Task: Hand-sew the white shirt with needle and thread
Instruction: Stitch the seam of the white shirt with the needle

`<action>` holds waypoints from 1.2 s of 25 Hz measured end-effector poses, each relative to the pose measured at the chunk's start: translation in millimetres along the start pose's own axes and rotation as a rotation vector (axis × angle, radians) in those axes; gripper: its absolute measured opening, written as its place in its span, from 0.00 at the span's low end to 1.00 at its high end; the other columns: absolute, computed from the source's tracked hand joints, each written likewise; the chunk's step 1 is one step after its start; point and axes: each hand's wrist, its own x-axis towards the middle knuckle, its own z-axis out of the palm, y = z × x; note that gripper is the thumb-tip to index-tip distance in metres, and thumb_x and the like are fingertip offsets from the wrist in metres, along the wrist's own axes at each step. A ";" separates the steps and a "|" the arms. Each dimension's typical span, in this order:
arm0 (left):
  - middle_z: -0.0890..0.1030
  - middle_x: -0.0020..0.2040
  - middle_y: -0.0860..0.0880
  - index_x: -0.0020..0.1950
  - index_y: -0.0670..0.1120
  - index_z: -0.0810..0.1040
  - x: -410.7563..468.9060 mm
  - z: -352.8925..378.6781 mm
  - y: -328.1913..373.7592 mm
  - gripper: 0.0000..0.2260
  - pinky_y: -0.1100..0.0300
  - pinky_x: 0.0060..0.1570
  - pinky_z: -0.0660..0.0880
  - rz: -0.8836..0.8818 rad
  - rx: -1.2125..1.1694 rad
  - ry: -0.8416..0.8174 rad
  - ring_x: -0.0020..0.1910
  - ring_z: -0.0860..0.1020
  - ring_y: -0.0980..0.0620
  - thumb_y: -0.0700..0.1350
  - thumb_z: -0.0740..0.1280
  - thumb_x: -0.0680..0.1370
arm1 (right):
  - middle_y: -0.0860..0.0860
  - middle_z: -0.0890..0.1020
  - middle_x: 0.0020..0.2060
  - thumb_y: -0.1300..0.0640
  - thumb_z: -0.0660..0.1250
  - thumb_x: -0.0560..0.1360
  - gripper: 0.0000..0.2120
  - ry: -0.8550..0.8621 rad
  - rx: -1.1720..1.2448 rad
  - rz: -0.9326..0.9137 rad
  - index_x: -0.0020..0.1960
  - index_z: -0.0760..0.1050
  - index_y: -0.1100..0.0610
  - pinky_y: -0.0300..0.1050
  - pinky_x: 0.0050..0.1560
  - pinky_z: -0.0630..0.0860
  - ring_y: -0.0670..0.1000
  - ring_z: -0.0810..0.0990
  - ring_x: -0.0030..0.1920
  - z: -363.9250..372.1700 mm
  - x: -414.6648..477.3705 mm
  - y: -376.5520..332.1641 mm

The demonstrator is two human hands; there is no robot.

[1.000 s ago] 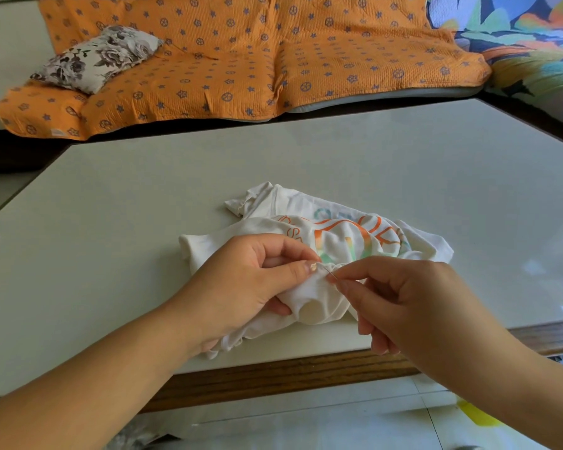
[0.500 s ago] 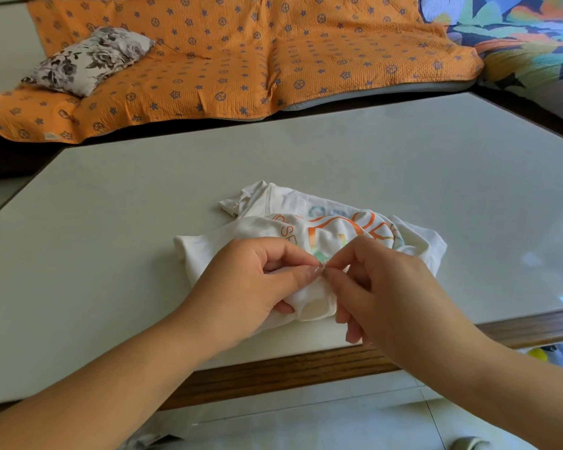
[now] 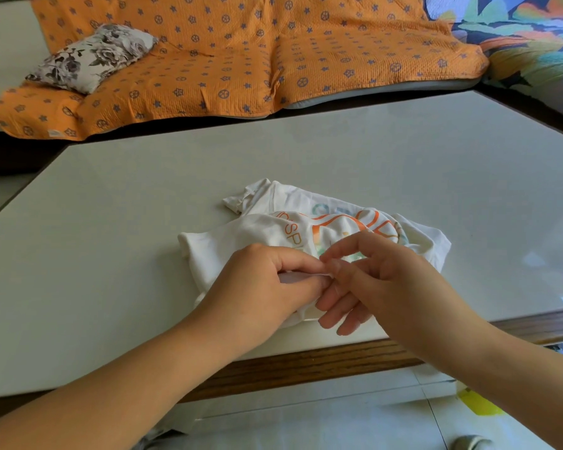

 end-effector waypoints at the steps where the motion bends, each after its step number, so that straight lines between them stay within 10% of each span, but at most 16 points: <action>1: 0.85 0.38 0.60 0.41 0.59 0.85 0.3 0.6 -0.1 0.07 0.69 0.43 0.78 -0.007 0.001 0.004 0.39 0.82 0.66 0.46 0.74 0.74 | 0.55 0.84 0.32 0.59 0.61 0.81 0.04 0.010 -0.026 0.001 0.49 0.74 0.55 0.51 0.34 0.83 0.56 0.84 0.32 -0.7 0.5 -1.8; 6: 0.84 0.35 0.53 0.41 0.55 0.87 -0.9 0.9 1.7 0.05 0.64 0.34 0.78 -0.131 -0.140 -0.058 0.34 0.80 0.60 0.44 0.74 0.74 | 0.51 0.85 0.35 0.56 0.64 0.80 0.05 0.211 -0.140 -0.022 0.47 0.76 0.57 0.42 0.25 0.75 0.52 0.84 0.30 -26.6 18.0 -14.2; 13: 0.85 0.48 0.42 0.45 0.55 0.87 3.0 0.8 -0.5 0.06 0.47 0.52 0.82 -0.193 -0.207 -0.118 0.51 0.84 0.44 0.44 0.73 0.75 | 0.61 0.84 0.36 0.63 0.57 0.82 0.05 0.098 0.673 0.100 0.51 0.71 0.63 0.48 0.40 0.84 0.60 0.86 0.40 -45.9 46.5 -20.5; 18: 0.86 0.44 0.49 0.43 0.55 0.87 2.8 -0.5 -3.8 0.06 0.52 0.51 0.81 -0.226 -0.253 -0.161 0.47 0.83 0.53 0.43 0.73 0.74 | 0.57 0.86 0.37 0.58 0.63 0.81 0.04 0.337 0.236 -0.094 0.48 0.74 0.56 0.54 0.56 0.80 0.56 0.86 0.45 -54.6 64.0 -9.2; 26: 0.85 0.39 0.50 0.42 0.51 0.87 0.3 -4.8 -1.6 0.06 0.63 0.40 0.78 -0.250 -0.288 -0.204 0.39 0.81 0.59 0.42 0.72 0.75 | 0.44 0.84 0.37 0.54 0.63 0.80 0.04 0.557 -0.247 -0.232 0.49 0.75 0.52 0.25 0.30 0.67 0.36 0.80 0.32 -81.0 73.0 6.2; 30: 0.86 0.41 0.49 0.42 0.53 0.87 1.2 -5.5 -2.8 0.06 0.58 0.46 0.80 -0.248 -0.270 -0.197 0.41 0.82 0.57 0.44 0.72 0.74 | 0.44 0.84 0.38 0.52 0.62 0.80 0.04 0.600 -0.336 -0.203 0.51 0.74 0.51 0.36 0.34 0.70 0.38 0.80 0.36 -86.2 72.9 8.0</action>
